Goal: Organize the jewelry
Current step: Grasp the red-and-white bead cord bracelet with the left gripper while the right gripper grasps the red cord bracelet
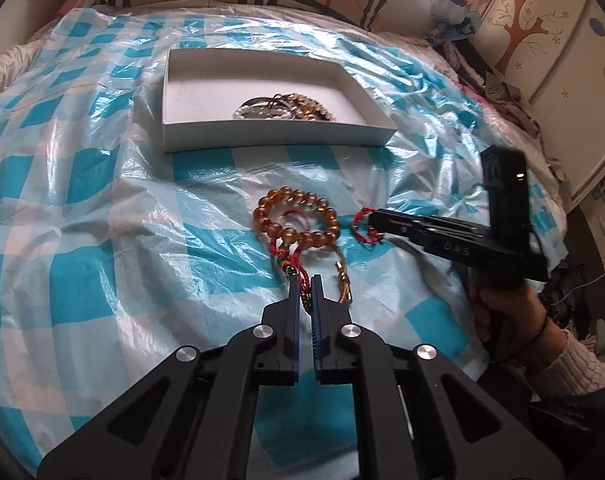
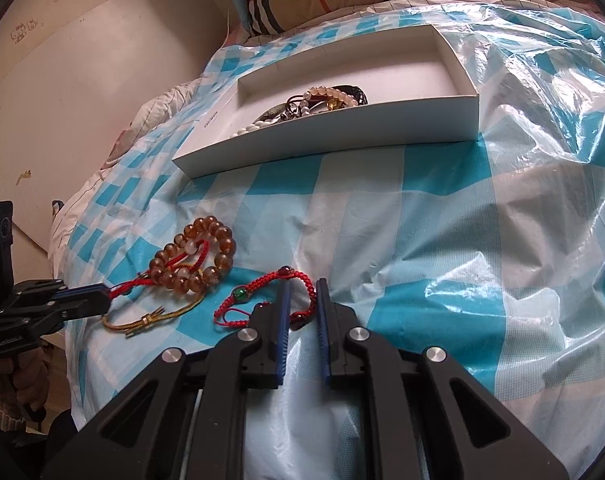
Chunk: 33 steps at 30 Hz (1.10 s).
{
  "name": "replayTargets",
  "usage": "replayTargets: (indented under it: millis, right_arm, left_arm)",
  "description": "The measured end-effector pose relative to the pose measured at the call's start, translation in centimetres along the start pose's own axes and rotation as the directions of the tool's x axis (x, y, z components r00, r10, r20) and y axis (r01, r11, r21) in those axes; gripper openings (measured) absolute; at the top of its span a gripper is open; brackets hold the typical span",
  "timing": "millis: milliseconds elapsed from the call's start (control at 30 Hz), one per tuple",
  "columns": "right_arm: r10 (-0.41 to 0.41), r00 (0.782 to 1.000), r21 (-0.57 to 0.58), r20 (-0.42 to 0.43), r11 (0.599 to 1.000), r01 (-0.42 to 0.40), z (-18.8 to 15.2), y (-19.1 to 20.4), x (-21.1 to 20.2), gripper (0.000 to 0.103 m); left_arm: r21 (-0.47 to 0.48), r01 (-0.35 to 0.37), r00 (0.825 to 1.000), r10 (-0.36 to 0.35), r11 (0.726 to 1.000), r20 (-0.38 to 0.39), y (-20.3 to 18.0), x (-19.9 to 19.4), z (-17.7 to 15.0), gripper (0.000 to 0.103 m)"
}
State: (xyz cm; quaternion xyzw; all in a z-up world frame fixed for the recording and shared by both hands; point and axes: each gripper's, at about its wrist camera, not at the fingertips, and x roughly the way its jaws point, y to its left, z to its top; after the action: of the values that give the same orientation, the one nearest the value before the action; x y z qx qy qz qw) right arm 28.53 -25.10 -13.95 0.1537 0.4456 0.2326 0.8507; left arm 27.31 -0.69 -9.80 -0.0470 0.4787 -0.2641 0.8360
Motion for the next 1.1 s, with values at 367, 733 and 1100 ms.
replayTargets:
  millis: [367, 733, 1100]
  right_arm:
    - [0.024, 1.000, 0.019, 0.006, 1.000, -0.024, -0.1, -0.4, -0.2, 0.013]
    - [0.040, 0.999, 0.033, 0.008, 0.999, -0.040, -0.2, -0.6, -0.2, 0.013]
    - [0.049, 0.999, 0.040, 0.011, 0.998, -0.049, -0.2, -0.7, -0.2, 0.013]
  left_arm:
    - [0.040, -0.145, 0.988, 0.147, 0.989, -0.051, 0.5, -1.0, -1.1, 0.059]
    - [0.242, -0.236, 0.967, 0.252, 0.941, -0.036, -2.4, 3.4, 0.6, 0.007]
    - [0.035, -0.034, 0.997, 0.031, 0.999, 0.071, -0.9, -3.0, 2.5, 0.000]
